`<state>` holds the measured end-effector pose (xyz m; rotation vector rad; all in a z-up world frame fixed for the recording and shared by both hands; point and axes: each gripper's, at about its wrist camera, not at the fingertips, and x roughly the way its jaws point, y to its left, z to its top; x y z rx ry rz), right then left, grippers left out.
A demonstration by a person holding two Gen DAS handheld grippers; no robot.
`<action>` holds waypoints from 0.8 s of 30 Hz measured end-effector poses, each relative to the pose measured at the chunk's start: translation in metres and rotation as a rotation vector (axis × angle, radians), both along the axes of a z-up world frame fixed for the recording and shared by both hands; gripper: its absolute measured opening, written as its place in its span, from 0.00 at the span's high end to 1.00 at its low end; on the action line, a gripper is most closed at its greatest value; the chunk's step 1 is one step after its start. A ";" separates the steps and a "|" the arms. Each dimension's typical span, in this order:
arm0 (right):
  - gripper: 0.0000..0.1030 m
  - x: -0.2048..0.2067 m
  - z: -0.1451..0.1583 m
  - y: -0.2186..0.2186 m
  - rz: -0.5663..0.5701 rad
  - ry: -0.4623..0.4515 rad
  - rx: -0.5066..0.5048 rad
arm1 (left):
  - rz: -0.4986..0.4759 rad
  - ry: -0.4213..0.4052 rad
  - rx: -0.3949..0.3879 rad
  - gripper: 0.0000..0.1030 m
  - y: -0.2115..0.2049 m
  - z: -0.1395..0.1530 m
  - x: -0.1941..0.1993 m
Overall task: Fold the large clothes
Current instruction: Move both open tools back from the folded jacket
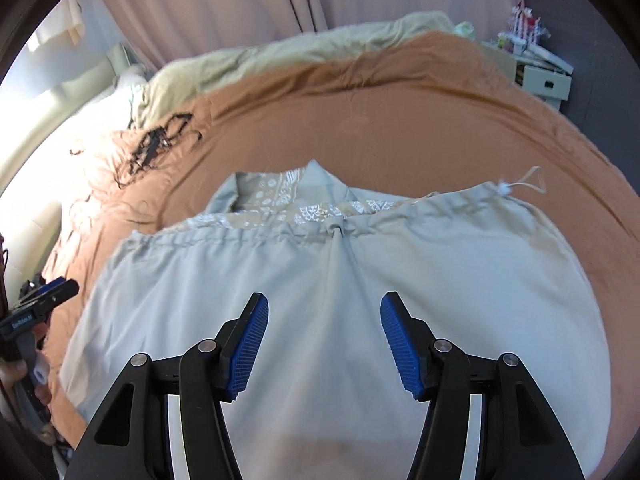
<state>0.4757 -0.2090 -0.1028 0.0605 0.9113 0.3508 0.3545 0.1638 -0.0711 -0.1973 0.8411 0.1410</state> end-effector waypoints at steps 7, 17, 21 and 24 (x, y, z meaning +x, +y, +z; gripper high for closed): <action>0.25 -0.056 0.023 -0.012 -0.001 -0.102 0.033 | 0.064 -0.097 0.008 0.05 0.008 0.019 -0.073; 0.25 -0.118 0.027 -0.011 0.038 -0.169 0.026 | 0.148 -0.150 -0.023 0.05 0.015 0.019 -0.150; 0.25 -0.139 0.026 -0.011 0.028 -0.182 0.020 | 0.148 -0.153 -0.022 0.05 0.009 0.020 -0.169; 0.25 -0.155 0.024 -0.012 0.036 -0.179 0.032 | 0.146 -0.172 -0.023 0.05 0.005 0.020 -0.185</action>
